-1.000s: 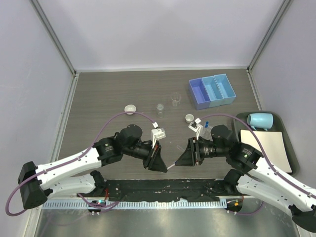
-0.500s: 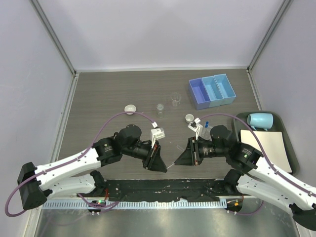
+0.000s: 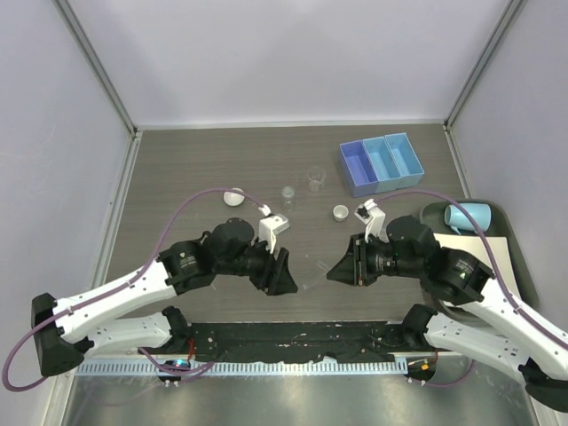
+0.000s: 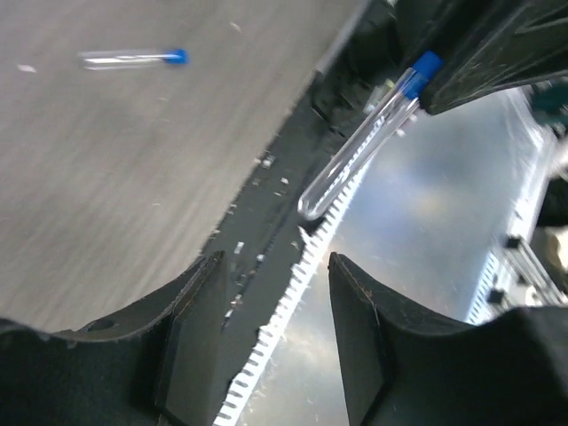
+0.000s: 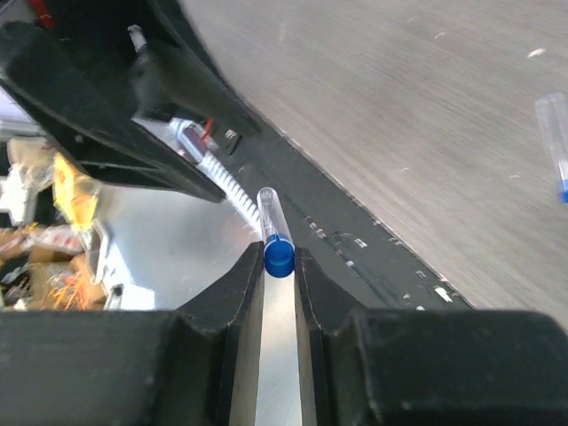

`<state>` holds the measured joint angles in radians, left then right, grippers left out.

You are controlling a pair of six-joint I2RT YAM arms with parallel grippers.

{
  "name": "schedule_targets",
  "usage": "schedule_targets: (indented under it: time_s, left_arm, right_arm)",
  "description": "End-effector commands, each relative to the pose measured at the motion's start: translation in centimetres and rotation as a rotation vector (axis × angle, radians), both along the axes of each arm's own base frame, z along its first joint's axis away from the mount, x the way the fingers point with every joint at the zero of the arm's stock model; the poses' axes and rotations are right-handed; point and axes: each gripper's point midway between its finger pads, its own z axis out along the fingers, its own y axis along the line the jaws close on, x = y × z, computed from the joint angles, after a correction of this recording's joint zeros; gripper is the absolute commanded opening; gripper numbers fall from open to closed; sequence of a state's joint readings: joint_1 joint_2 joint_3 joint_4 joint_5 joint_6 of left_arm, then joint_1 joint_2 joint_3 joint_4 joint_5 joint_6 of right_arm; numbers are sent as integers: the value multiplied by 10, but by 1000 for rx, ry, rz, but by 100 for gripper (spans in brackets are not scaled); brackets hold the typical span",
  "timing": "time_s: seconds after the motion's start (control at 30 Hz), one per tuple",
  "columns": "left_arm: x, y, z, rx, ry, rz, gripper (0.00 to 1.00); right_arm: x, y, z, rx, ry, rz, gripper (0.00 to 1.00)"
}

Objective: Organize the chemistry lab equipment

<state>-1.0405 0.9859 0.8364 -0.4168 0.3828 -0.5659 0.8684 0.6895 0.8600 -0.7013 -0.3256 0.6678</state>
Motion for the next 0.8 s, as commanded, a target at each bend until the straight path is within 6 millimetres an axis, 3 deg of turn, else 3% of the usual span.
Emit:
schedule_targets:
  time_s: [0.0, 0.23, 0.53, 0.77]
  left_arm:
    - [46, 34, 9, 163, -139, 274, 52]
    - [53, 53, 12, 194, -173, 355, 53]
    - [49, 56, -5, 228, -160, 334, 52]
    - [49, 55, -6, 231, -177, 315, 53]
  right_arm:
    - [33, -34, 0, -195, -99, -191, 5]
    - [74, -90, -20, -512, -148, -495, 4]
    - [108, -114, -33, -716, -212, -664, 4]
    - [131, -126, -45, -804, -193, -704, 5]
